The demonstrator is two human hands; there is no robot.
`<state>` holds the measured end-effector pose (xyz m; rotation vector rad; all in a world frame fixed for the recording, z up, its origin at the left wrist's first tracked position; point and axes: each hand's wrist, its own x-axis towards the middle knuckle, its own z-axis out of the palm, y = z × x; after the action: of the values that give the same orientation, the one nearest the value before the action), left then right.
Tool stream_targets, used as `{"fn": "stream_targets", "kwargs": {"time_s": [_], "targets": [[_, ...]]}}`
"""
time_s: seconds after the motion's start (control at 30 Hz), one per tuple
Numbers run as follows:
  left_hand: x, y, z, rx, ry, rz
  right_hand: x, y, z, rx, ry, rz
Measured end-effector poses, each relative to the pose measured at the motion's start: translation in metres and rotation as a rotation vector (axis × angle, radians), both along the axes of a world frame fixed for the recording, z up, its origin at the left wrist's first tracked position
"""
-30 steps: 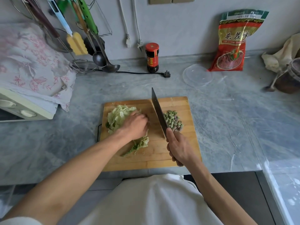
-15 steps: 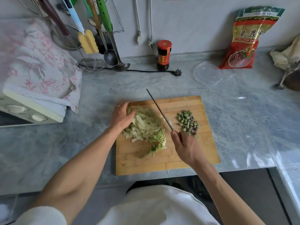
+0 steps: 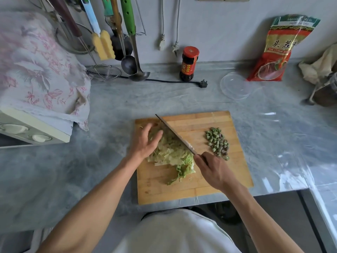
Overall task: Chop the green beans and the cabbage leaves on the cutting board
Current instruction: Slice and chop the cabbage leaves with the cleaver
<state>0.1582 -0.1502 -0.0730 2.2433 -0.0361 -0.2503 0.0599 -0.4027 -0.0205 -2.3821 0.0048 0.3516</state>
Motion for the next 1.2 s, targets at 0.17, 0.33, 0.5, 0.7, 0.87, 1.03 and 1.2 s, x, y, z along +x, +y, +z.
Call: {"fn": "stream_targets", "kwargs": {"time_s": [0.17,0.33,0.5,0.7,0.87,1.03,1.2], "targets": [[0.033,-0.007,0.007,0.109,0.0,-0.218,0.021,-0.004,0.01,0.04,0.003,-0.071],[0.026,-0.018,0.009,0.107,0.078,-0.338,0.011,0.003,0.002,0.032,0.011,-0.031],[0.003,-0.018,0.012,-0.105,0.077,-0.23,-0.005,0.002,0.0,0.052,0.062,-0.02],[-0.018,-0.002,0.033,-0.06,-0.295,0.216,-0.006,-0.018,0.011,-0.094,-0.142,0.062],[-0.035,-0.012,0.083,-0.07,-0.548,-0.127,-0.001,-0.022,0.015,-0.28,-0.283,0.239],[-0.054,-0.029,0.08,0.237,-0.218,-0.476,-0.004,-0.013,0.013,-0.282,-0.452,0.455],[-0.041,-0.022,0.062,0.302,0.073,-0.346,-0.009,-0.009,0.0,-0.238,-0.547,0.598]]}}
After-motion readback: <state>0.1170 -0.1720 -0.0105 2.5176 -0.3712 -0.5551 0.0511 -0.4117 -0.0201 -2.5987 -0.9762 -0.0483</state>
